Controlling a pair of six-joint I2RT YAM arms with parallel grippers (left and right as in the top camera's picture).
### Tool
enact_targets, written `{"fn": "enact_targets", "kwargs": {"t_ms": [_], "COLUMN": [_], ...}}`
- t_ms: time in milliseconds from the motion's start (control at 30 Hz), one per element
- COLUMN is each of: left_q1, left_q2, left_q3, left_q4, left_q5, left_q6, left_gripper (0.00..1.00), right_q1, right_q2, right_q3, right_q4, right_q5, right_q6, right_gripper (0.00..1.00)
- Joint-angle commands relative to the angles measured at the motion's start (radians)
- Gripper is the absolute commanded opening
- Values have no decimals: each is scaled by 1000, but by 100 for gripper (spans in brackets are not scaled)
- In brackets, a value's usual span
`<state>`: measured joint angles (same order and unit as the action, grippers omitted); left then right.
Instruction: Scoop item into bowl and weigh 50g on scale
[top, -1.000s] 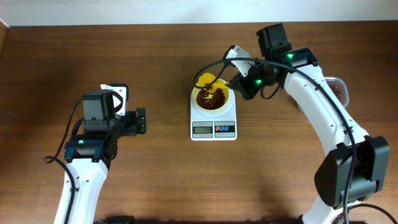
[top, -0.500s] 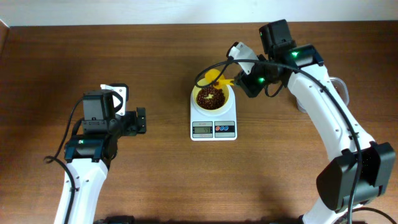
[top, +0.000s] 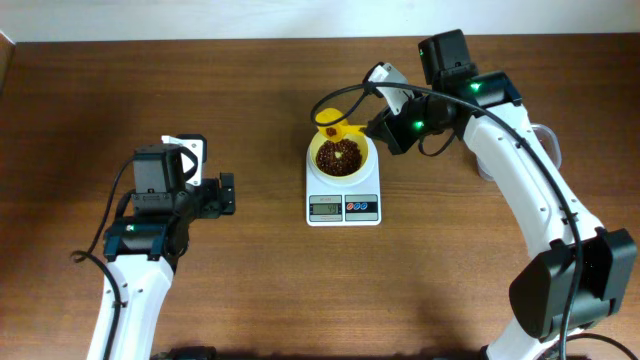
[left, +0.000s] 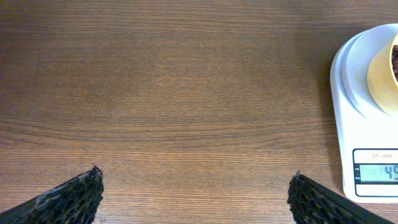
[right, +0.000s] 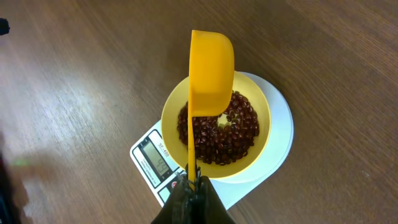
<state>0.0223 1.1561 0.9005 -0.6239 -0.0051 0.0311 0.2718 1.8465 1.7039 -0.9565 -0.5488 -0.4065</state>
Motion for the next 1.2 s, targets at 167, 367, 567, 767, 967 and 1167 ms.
{"fn": "enact_targets", "kwargs": {"t_ms": [167,367,567,767,967,1167], "left_q1": [5,5,5,5,5,5], "left_q2": [5,5,5,5,5,5], "left_q3": [-3,-3,-3,-3,-3,-3], "left_q4": [2,2,2,2,2,2], "left_q5": [-7,-7,-7,-7,-7,-7], "left_q6": [11,12,11,12,12,12], "left_gripper": [99,99,99,99,99,99], "right_q1": [-17,-17,-17,-18,-15,-17], "right_q2": [-21,-21,-21,-21,-21,-21], "right_q3": [17,17,17,17,17,17], "right_q4": [3,3,3,-45,-50,-25], "right_q5": [-23,-15,-15,131,98,160], "right_q6": [8,8,8,-45,-61,-86], "right_gripper": [4,4,4,4,4,4]}}
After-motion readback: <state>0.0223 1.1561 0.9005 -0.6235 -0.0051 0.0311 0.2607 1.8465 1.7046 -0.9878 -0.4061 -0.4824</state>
